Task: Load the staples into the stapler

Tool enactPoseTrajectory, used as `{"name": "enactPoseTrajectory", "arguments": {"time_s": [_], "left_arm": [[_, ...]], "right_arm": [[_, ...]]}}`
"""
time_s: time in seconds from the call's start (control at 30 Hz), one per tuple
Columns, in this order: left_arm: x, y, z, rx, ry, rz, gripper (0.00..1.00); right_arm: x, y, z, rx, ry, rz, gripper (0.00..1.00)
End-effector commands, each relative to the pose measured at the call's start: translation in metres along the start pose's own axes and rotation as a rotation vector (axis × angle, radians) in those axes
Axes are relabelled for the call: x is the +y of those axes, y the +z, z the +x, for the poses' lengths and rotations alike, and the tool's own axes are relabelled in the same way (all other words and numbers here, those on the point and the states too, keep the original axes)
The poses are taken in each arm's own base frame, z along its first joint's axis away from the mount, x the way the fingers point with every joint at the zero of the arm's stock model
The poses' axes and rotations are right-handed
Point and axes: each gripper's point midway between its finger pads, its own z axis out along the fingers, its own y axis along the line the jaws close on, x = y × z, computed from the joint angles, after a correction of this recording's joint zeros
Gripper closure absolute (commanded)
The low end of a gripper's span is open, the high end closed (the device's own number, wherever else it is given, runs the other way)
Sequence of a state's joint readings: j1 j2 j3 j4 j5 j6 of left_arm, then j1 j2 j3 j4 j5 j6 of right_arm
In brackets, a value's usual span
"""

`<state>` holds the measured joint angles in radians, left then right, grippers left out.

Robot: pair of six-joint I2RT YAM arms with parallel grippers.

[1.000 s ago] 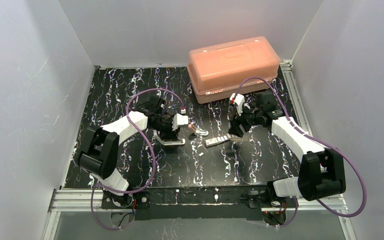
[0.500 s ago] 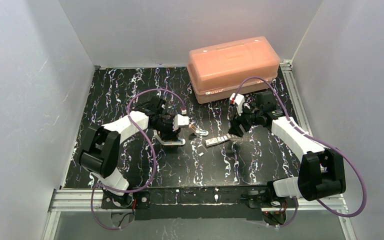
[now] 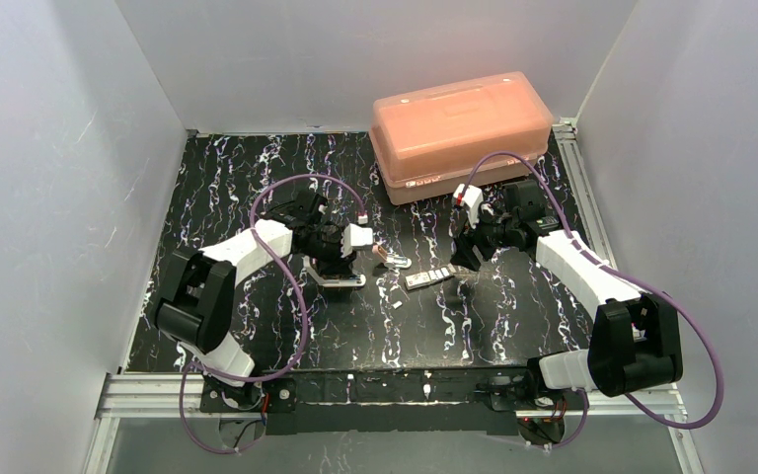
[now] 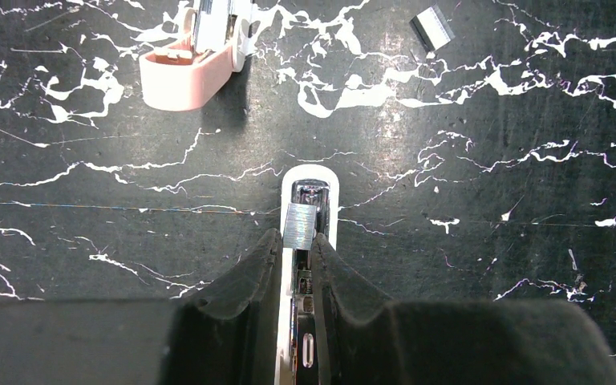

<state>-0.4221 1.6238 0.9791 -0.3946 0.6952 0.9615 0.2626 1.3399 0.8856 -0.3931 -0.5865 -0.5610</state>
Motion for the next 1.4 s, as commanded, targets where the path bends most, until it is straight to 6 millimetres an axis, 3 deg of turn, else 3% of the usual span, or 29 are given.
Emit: {"name": "enactPoseTrajectory", "arguments": {"time_s": [0.0,0.67,1.37], "left_arm": [[-0.003,-0.015,-0.022,-0.061,0.035,-0.018,1.00],[-0.008,-0.009,-0.004,-0.005,0.031,0.026,1.00],[-0.004,-0.005,0.001,0.009,0.011,0.019,1.00]], "right_arm": [[0.000,0.000,-0.004,-0.020,-0.008,-0.006,0.25],[-0.002,0.000,-0.003,-0.018,-0.009,0.002,0.25],[-0.001,0.001,-0.003,-0.017,-0.008,-0.006,0.25]]}}
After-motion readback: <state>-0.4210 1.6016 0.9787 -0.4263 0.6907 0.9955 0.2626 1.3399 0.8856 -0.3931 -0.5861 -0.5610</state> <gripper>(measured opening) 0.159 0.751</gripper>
